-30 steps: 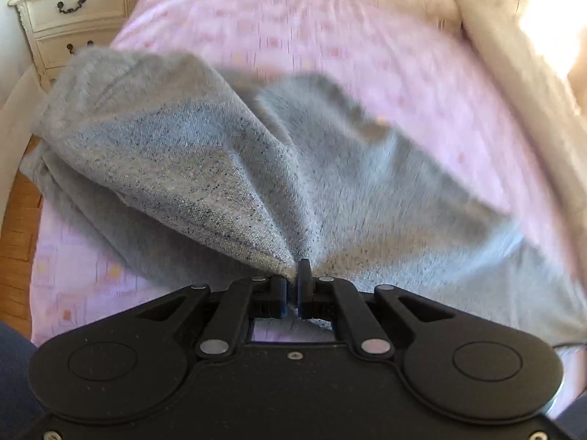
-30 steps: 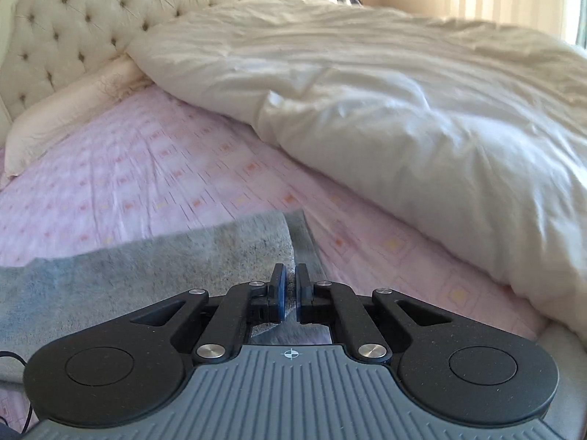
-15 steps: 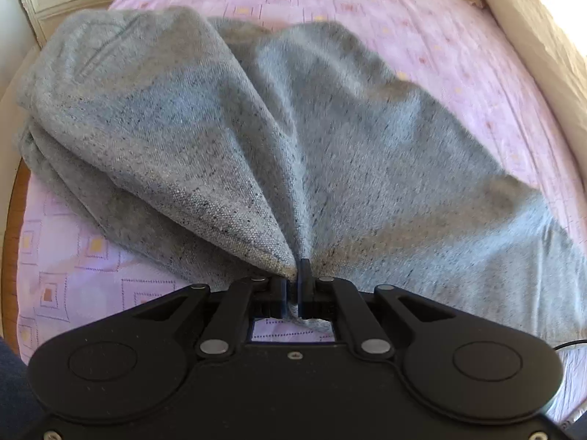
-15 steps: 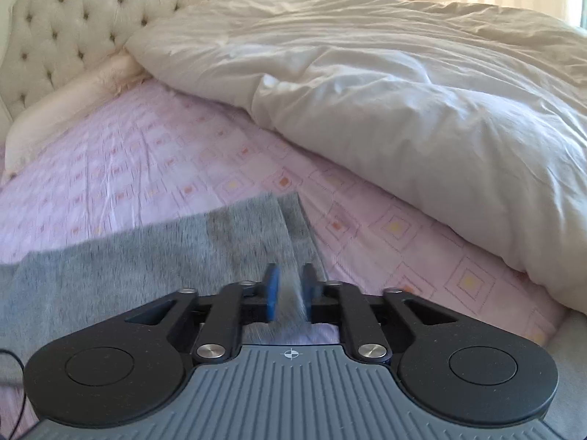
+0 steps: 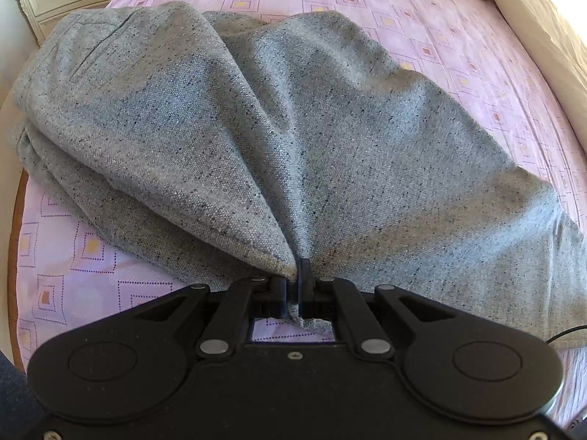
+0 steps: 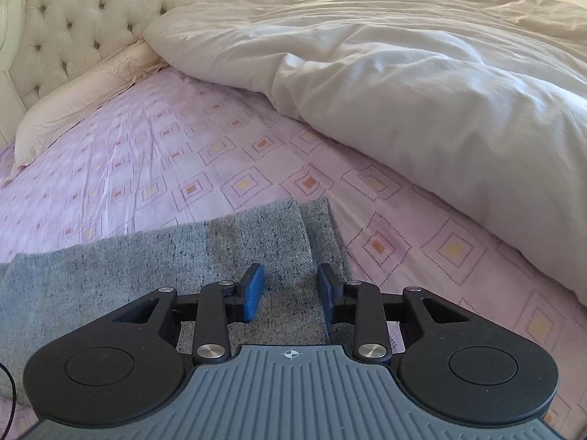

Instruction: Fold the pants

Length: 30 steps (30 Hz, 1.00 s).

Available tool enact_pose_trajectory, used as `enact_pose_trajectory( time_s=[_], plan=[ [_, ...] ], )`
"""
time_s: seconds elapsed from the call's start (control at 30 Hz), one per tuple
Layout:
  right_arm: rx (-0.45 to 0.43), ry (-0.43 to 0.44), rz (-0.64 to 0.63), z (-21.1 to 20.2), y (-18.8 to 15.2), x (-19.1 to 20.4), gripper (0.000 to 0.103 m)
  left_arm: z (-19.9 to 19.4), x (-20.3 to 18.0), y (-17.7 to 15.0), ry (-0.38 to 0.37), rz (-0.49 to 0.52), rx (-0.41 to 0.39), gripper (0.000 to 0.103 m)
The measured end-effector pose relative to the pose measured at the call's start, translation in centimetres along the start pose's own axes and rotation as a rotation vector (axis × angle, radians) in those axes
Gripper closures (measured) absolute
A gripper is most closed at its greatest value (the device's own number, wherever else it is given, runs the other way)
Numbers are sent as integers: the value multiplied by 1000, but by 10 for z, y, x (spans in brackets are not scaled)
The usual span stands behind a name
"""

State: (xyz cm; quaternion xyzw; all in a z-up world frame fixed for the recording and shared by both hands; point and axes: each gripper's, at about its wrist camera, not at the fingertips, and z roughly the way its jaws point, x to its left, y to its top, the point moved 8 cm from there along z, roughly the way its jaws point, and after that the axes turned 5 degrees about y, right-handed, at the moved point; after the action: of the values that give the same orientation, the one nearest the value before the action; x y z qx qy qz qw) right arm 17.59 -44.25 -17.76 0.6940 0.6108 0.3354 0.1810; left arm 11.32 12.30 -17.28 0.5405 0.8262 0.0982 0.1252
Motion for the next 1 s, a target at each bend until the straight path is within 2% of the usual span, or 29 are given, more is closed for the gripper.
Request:
enact_pose_trajectory(
  time_s=[0.03, 0.07, 0.2, 0.27, 0.33, 0.37, 0.43, 0.5, 0.63, 0.67, 0.77, 0.87, 0.9, 0.97, 1.0],
  plan=[
    [-2, 8, -10, -2, -2, 3, 78, 0, 0, 0, 2, 1, -1, 97],
    [-4, 1, -35, -4, -3, 7, 98, 0, -1, 0, 3, 1, -3, 97],
    [-42, -84, -186, -25, 0, 23, 99, -9, 1, -2, -8, -18, -35, 98],
    [-67, -108, -179, -34, 7, 17, 99, -21, -2, -1, -20, -3, -93, 98],
    [-36, -99, -140, -28, 7, 8, 99, -32, -8, -2, -22, 23, -144, 98],
    [-19, -106, -142, -22, 5, 6, 99, -31, -9, -3, -11, 30, -138, 97],
    [7, -148, -169, -10, 0, 3, 99, -19, -6, -8, 17, 19, -75, 97],
    [-2, -165, -156, -8, 1, 5, 99, -9, -1, -10, 11, -13, -25, 97],
    [-62, -192, -204, -20, 14, 13, 99, -22, 5, -9, -28, -25, -64, 97],
    [-49, -194, -195, -18, 14, 11, 99, -23, 8, -10, -32, -31, -59, 96],
    [42, -210, -195, 2, 2, 3, 98, -12, 14, -15, -31, -66, 22, 93],
    [19, -228, -228, 1, -1, 7, 96, -16, 11, -16, -14, -41, 33, 91],
    [18, -224, -219, -1, 0, 8, 94, -18, 10, -18, -11, -32, 43, 89],
    [14, -226, -224, -6, 4, 9, 78, -22, 7, -23, -19, -12, 68, 88],
    [9, -229, -235, -10, 7, 10, 77, -27, 5, -24, -27, 9, 71, 87]
  ],
)
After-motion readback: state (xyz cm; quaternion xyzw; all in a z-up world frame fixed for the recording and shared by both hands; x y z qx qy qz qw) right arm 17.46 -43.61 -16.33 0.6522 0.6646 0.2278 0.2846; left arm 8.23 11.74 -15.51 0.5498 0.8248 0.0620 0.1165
